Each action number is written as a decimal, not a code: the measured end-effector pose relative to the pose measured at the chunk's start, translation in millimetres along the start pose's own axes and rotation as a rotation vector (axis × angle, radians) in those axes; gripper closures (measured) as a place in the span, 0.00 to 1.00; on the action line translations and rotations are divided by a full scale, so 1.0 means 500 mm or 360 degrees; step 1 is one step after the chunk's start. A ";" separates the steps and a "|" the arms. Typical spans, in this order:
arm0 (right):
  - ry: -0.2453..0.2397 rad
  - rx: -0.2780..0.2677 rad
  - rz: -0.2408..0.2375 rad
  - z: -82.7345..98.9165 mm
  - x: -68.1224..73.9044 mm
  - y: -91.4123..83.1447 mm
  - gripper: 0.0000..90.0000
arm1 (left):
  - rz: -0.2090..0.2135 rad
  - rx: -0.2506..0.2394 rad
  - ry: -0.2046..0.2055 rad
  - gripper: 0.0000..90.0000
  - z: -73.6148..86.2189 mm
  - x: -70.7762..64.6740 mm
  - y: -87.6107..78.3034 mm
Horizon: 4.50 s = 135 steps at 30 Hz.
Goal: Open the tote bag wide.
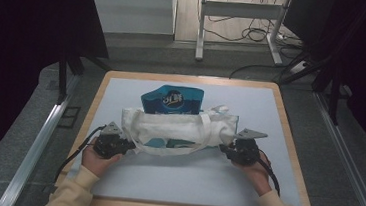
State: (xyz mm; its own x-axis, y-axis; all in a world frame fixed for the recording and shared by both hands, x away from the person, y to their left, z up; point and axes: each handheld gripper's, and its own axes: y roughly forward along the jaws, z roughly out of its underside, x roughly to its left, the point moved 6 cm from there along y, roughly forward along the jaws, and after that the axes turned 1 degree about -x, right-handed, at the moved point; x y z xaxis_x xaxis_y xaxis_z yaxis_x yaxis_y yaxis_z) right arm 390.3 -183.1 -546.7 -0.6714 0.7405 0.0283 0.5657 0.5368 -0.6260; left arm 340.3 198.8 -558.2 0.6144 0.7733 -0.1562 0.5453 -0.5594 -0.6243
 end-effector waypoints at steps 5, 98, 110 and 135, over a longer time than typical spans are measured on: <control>0.0061 -0.0094 0.0090 -0.012 -0.014 -0.041 0.50 | -0.0065 -0.0144 -0.0011 0.64 -0.020 0.005 -0.063; -0.0042 -0.0002 -0.0222 -0.047 0.088 0.028 0.99 | 0.0090 -0.0046 -0.0014 1.00 -0.080 -0.034 0.009; -0.0116 -0.0001 -0.0324 -0.064 0.152 0.041 0.99 | -0.0016 0.0002 -0.0003 1.00 -0.126 -0.021 0.025; -0.0169 0.0135 -0.0323 -0.001 0.156 0.063 0.99 | -0.0034 0.0024 -0.0124 1.00 -0.131 0.028 0.064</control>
State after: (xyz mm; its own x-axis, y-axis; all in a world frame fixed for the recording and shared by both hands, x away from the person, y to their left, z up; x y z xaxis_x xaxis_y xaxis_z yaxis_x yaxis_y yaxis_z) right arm 355.9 -108.5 -563.7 -0.8163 0.5719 0.0811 0.3746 0.6311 -0.6793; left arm 404.0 172.3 -530.1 0.5559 0.8064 -0.2015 0.5488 -0.5382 -0.6396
